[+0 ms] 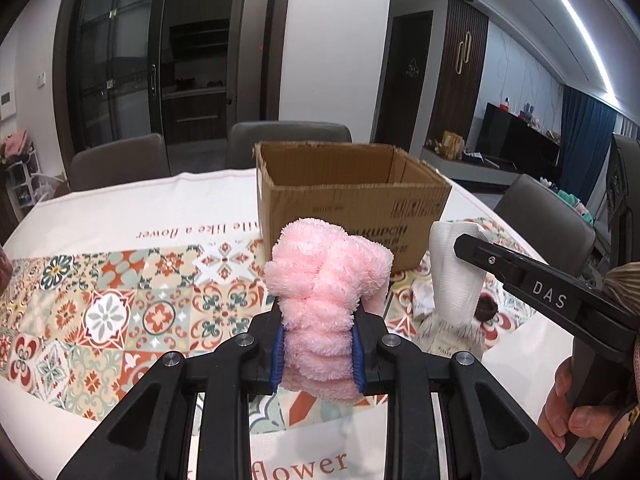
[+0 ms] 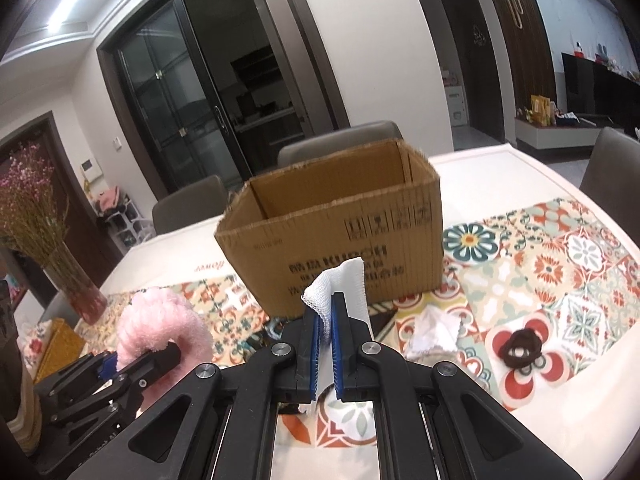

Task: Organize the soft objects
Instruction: 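Lift the wristband and white cloth and carry them over the box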

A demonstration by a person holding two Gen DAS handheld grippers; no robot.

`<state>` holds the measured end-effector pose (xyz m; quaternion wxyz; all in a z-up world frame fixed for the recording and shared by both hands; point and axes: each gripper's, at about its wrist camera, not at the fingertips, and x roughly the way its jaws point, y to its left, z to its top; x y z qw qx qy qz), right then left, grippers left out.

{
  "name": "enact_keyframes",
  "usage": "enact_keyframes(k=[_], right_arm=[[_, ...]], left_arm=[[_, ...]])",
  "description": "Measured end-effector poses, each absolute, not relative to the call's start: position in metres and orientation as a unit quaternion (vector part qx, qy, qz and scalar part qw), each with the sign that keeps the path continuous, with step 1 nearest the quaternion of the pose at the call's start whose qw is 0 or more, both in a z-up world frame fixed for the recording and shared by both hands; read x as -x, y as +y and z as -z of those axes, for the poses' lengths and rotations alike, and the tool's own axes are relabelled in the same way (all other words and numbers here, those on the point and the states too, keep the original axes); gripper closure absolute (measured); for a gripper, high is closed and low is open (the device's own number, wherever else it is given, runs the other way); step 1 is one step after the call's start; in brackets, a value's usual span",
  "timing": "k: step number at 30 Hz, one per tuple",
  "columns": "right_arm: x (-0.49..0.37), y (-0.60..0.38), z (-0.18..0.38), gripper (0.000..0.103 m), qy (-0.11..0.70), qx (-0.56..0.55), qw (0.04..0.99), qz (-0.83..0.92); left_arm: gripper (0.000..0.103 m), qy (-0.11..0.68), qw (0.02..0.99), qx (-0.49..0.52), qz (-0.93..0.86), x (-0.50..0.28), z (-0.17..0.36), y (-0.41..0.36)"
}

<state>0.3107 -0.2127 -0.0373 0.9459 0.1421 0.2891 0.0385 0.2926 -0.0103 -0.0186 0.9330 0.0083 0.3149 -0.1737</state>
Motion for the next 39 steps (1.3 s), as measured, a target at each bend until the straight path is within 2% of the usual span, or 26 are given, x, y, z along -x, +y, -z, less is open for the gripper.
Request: enact_keyframes(k=[18, 39], right_arm=[[-0.316, -0.224, -0.016, 0.096, 0.222, -0.129, 0.966, -0.043], [-0.368, -0.238, -0.053, 0.096, 0.176, -0.12, 0.974, -0.071]], left_arm=[[0.076, 0.263, 0.949, -0.012, 0.174, -0.315, -0.033, -0.026], [0.076, 0.225, 0.96, -0.015, 0.165, -0.368, -0.068, -0.042]])
